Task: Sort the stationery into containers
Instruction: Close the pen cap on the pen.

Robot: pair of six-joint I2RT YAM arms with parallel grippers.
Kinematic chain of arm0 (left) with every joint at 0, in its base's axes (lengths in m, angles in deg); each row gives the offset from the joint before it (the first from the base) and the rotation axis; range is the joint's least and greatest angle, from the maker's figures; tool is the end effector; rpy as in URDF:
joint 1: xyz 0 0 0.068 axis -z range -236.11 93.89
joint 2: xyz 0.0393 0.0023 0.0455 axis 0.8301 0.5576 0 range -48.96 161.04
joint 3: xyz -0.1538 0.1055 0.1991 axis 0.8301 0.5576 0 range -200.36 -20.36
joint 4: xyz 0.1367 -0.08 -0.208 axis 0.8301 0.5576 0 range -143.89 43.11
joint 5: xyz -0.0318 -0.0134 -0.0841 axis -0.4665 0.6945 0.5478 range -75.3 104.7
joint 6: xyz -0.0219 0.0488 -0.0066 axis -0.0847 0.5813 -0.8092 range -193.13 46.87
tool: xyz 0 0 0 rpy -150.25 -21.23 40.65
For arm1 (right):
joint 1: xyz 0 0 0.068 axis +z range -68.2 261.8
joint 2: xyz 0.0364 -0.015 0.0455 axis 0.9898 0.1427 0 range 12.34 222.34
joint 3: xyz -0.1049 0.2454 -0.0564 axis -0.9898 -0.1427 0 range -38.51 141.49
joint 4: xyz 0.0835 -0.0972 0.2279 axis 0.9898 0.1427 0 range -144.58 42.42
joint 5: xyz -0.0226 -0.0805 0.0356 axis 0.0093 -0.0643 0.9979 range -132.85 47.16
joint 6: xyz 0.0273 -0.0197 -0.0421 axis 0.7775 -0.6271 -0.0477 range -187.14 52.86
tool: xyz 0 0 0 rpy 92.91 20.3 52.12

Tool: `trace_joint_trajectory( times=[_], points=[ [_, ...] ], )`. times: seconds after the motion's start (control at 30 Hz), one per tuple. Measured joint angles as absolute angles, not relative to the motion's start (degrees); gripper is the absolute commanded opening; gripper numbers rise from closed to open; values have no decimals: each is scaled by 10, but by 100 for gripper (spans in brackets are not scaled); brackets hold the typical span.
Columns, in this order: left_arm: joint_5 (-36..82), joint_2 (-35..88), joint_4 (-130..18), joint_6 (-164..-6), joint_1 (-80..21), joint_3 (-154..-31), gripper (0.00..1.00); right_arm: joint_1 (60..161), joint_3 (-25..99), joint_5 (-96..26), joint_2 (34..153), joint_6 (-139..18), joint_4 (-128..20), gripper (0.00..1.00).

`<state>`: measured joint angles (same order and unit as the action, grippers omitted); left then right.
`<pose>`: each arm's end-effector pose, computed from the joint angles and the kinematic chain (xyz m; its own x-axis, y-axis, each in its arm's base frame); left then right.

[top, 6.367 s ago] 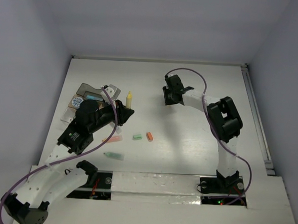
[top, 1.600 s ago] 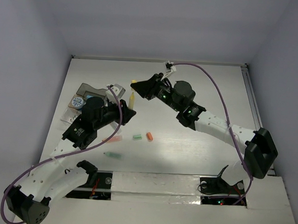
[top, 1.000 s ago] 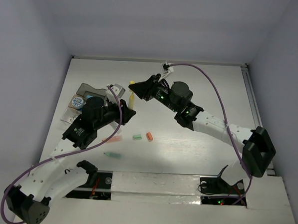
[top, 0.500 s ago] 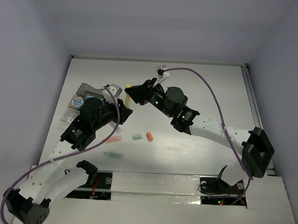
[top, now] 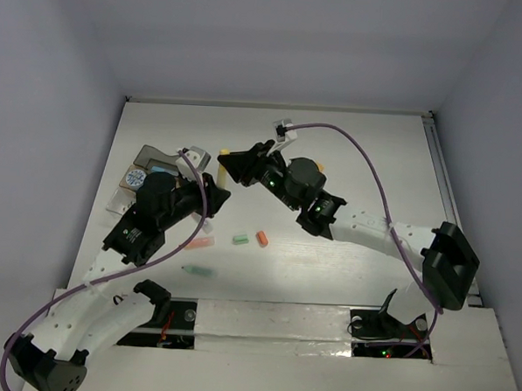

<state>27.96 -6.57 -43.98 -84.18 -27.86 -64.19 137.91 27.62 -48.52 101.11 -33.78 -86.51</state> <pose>0.1511 -0.0904 0.3416 -0.2539 -0.0753 -0.9643 0.6233 0.7496 -0.2227 0.2101 0.3065 0.3562 -0.3491 0.4616 -0.8155 -0.6941 0.4573 0.5560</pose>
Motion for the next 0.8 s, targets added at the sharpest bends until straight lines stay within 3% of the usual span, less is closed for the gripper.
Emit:
trace_joint_trajectory(
  times=[0.37, 0.8],
  points=[
    [296, -79, -407, -846, -294, -638, 0, 1404, 213, -521, 1029, -302, -986, 0],
    [318, -94, -369, -847, -317, -631, 0, 1395, 190, -471, 1054, -232, -1030, 0]
  ],
)
